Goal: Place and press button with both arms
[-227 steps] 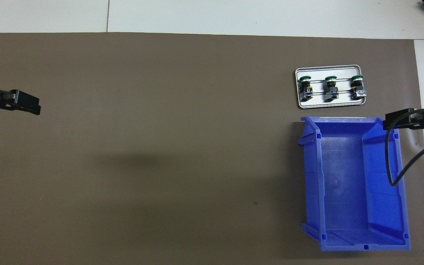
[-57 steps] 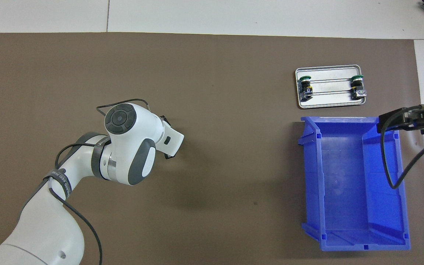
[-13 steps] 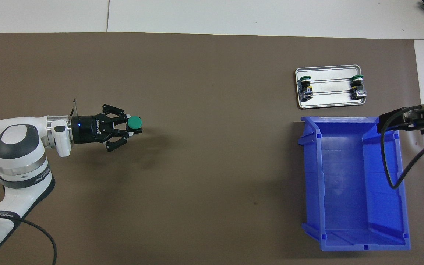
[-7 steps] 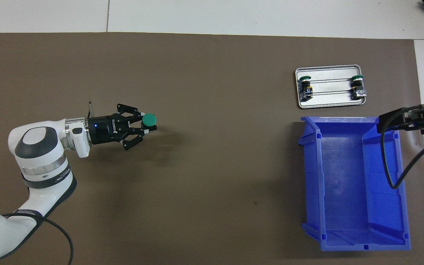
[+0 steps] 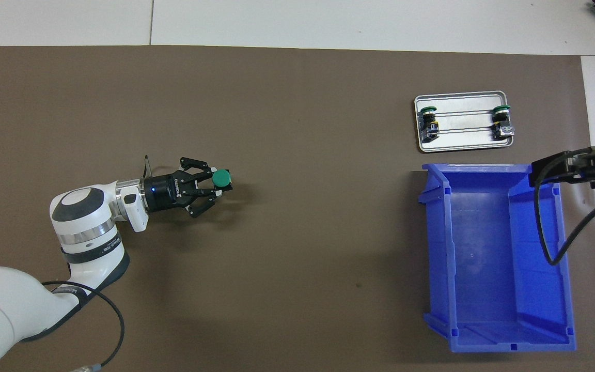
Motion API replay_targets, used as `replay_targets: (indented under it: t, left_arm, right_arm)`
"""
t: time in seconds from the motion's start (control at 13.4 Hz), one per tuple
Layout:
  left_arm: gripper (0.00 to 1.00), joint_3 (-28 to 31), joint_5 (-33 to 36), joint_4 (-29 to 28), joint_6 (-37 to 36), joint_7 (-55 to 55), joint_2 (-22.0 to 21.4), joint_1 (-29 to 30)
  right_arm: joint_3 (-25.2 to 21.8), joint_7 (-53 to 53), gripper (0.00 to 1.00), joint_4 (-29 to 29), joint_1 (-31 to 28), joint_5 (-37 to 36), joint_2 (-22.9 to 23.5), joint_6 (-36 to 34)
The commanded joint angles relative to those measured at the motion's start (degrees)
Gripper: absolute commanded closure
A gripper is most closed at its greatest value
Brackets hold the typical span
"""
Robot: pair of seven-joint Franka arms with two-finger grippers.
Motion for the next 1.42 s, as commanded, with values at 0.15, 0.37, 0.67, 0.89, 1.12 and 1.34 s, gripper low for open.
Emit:
replay_targets:
  t: [0.15,0.37,0.67,0.89,1.12,1.34]
  left_arm:
    - [1.0,0.3,-5.7,0.8,-6.2,3.9,3.8,-0.5]
    - [1.0,0.3,-5.7,0.8,-7.1,5.3,4.9,-0.3]
    - [1.0,0.3,-5.9,0.3,-7.0,5.4,5.3,-0.5]
    - [1.0,0.4,-5.6,-1.0,-7.0,6.8,5.1,0.0]
    - [1.0,0.4,-5.6,-2.4,-6.5,8.3,5.0,-0.3]
    - [0.96,0.4,-5.5,-3.1,-6.5,8.9,4.9,-0.5]
  right_arm:
    - [-0.4,-1.2,0.0,-0.6,0.0,1.3,-0.3,0.5]
    - [-0.5,-1.3,0.0,-0.6,0.0,1.3,-0.3,0.5]
    - [-0.4,-1.3,0.0,-0.6,0.0,1.3,-0.3,0.5]
    - [-0.4,-1.3,0.0,-0.6,0.0,1.3,-0.3,0.5]
    - [-0.5,-1.3,0.0,-0.6,0.0,1.3,-0.3,0.5]
    - [-0.4,-1.2,0.0,-0.6,0.0,1.3,-0.3,0.5]
